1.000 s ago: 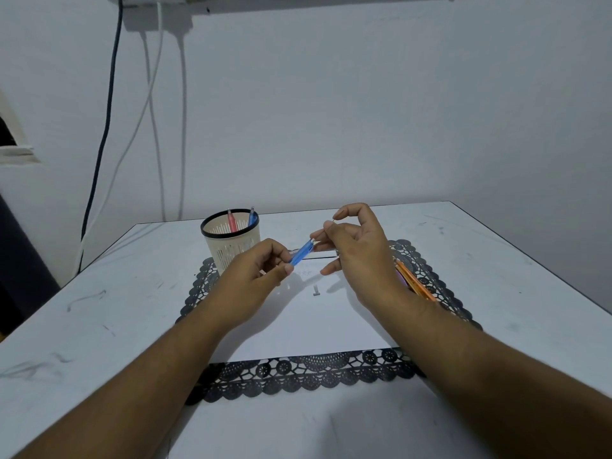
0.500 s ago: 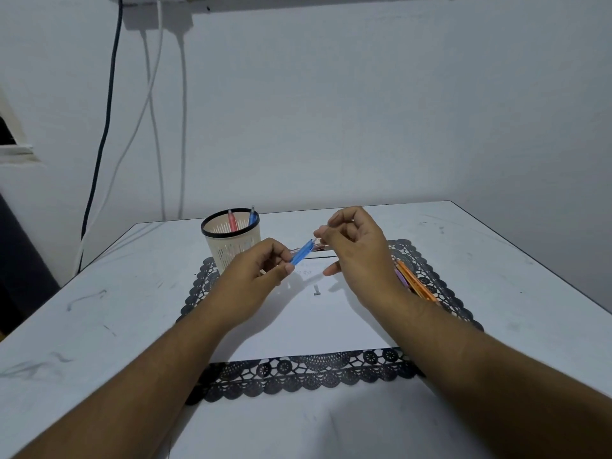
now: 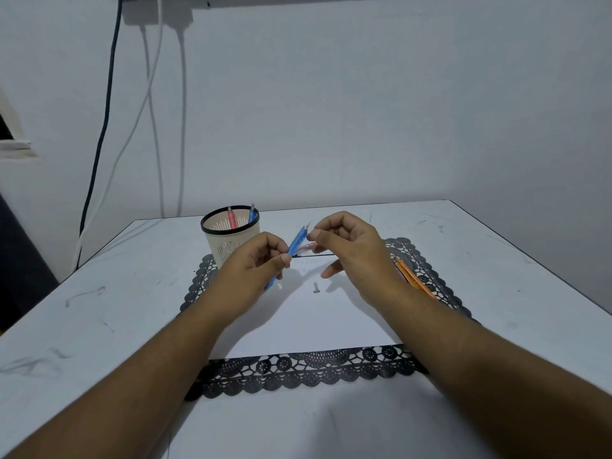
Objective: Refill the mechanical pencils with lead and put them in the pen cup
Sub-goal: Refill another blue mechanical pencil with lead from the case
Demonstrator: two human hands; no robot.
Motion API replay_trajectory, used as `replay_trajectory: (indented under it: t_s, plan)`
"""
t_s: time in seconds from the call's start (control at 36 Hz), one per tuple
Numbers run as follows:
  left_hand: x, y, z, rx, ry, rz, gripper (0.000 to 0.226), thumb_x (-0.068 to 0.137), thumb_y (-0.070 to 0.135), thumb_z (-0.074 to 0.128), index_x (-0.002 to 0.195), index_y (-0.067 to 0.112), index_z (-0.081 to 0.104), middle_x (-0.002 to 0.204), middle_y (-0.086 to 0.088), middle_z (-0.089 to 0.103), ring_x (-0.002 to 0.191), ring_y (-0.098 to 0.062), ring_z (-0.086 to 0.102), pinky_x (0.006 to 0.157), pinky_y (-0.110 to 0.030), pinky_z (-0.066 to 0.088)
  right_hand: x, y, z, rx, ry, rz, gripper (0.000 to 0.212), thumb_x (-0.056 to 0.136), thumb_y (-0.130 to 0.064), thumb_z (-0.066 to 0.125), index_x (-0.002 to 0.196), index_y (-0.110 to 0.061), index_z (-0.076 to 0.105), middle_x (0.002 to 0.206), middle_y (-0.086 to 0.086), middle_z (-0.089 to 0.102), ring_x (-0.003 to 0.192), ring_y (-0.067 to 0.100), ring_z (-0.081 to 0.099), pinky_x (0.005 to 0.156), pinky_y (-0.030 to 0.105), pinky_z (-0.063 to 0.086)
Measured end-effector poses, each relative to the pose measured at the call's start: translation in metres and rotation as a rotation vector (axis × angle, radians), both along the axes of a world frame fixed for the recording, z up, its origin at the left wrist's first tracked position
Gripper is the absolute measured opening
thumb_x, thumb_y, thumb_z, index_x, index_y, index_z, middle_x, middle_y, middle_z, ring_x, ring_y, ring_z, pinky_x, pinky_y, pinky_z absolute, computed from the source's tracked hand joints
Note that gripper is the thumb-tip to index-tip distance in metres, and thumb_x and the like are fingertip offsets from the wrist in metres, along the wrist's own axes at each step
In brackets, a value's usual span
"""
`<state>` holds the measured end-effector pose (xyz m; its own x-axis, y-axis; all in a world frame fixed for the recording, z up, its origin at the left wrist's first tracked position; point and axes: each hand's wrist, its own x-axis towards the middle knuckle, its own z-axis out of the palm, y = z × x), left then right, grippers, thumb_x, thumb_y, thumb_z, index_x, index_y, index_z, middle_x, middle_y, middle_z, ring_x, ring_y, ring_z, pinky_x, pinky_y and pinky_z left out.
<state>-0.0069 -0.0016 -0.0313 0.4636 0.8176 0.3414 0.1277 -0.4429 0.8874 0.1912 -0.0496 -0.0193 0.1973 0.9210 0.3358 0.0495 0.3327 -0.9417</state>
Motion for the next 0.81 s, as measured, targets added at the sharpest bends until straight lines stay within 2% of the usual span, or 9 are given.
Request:
replay_trajectory:
  t_s: [0.06,0.11,0.19,0.28,0.33,0.39,0.53,0.61,0.81]
  plan:
    - [-0.001,0.002,0.001,-0.025,-0.017,0.008,0.005,0.101,0.016,0.063,0.098,0.011,0.063,0.079,-0.003,0.063,0.074,-0.021,0.055,0.068,-0.034,0.044,0.006,0.004,0.0,-0.014,-0.05,-0.006,0.008,0.092,-0.016,0.076,0.096,-0.013,0.07,0.095,0.02,0.071,0.085,0.019,0.069,0.056,0.037,0.058]
    - [-0.003,0.003,0.001,-0.044,-0.034,0.016,0.005,0.101,0.016,0.062,0.098,0.013,0.062,0.078,-0.001,0.064,0.074,-0.022,0.055,0.071,-0.04,0.042,0.012,0.009,-0.004,-0.029,-0.163,-0.031,0.008,0.091,-0.019,0.077,0.094,-0.016,0.07,0.091,0.019,0.069,0.08,0.018,0.066,0.058,0.037,0.058]
    - [-0.003,0.005,0.002,-0.068,-0.067,0.025,0.007,0.102,0.014,0.06,0.096,0.015,0.061,0.076,0.006,0.066,0.072,-0.013,0.059,0.069,-0.033,0.045,0.024,0.016,-0.011,-0.052,-0.436,-0.073,0.008,0.089,-0.023,0.079,0.088,-0.023,0.071,0.079,0.006,0.068,0.069,0.011,0.058,0.063,0.037,0.054]
    - [-0.004,0.007,0.002,-0.076,-0.075,0.031,0.008,0.102,0.015,0.06,0.094,0.018,0.06,0.075,0.009,0.066,0.072,-0.012,0.058,0.069,-0.028,0.046,0.03,0.017,-0.019,-0.138,-0.703,-0.024,0.009,0.086,-0.021,0.079,0.082,-0.027,0.073,0.07,-0.017,0.064,0.063,0.0,0.054,0.064,0.026,0.043]
    - [-0.005,0.007,0.002,-0.079,-0.074,0.035,0.008,0.102,0.015,0.06,0.094,0.018,0.061,0.074,0.009,0.066,0.072,-0.013,0.058,0.07,-0.03,0.046,0.027,0.016,-0.022,-0.169,-0.81,0.011,0.011,0.083,-0.021,0.08,0.078,-0.028,0.073,0.073,-0.019,0.068,0.066,-0.002,0.058,0.065,0.026,0.046]
    - [-0.005,0.007,0.002,-0.079,-0.074,0.04,0.009,0.102,0.016,0.06,0.094,0.018,0.061,0.074,0.008,0.065,0.073,-0.015,0.057,0.07,-0.032,0.046,0.022,0.015,-0.023,-0.182,-0.863,0.024,0.01,0.082,-0.022,0.08,0.076,-0.026,0.072,0.075,-0.014,0.07,0.067,0.0,0.059,0.065,0.028,0.049]
    - [-0.006,0.006,0.002,-0.054,-0.039,0.061,0.006,0.103,0.017,0.06,0.097,0.016,0.062,0.075,0.007,0.066,0.074,-0.017,0.057,0.069,-0.034,0.045,0.014,0.015,-0.028,-0.208,-0.999,0.013,0.007,0.085,-0.027,0.075,0.08,-0.028,0.071,0.078,-0.015,0.067,0.073,0.004,0.06,0.064,0.027,0.045]
    - [-0.006,0.006,0.001,-0.043,-0.007,0.076,0.006,0.103,0.018,0.06,0.099,0.014,0.063,0.077,0.007,0.067,0.073,-0.012,0.059,0.069,-0.036,0.046,0.013,0.016,-0.031,-0.219,-1.012,0.029,0.007,0.088,-0.024,0.072,0.082,-0.027,0.072,0.079,-0.013,0.069,0.072,0.004,0.061,0.064,0.026,0.046]
    - [-0.007,0.007,-0.002,-0.034,0.011,0.055,0.007,0.101,0.02,0.063,0.095,0.018,0.065,0.079,-0.005,0.065,0.074,-0.022,0.055,0.069,-0.041,0.042,0.014,0.018,-0.032,-0.218,-1.007,0.028,0.009,0.091,-0.021,0.07,0.083,-0.024,0.074,0.078,-0.015,0.068,0.07,0.001,0.059,0.061,0.022,0.041]
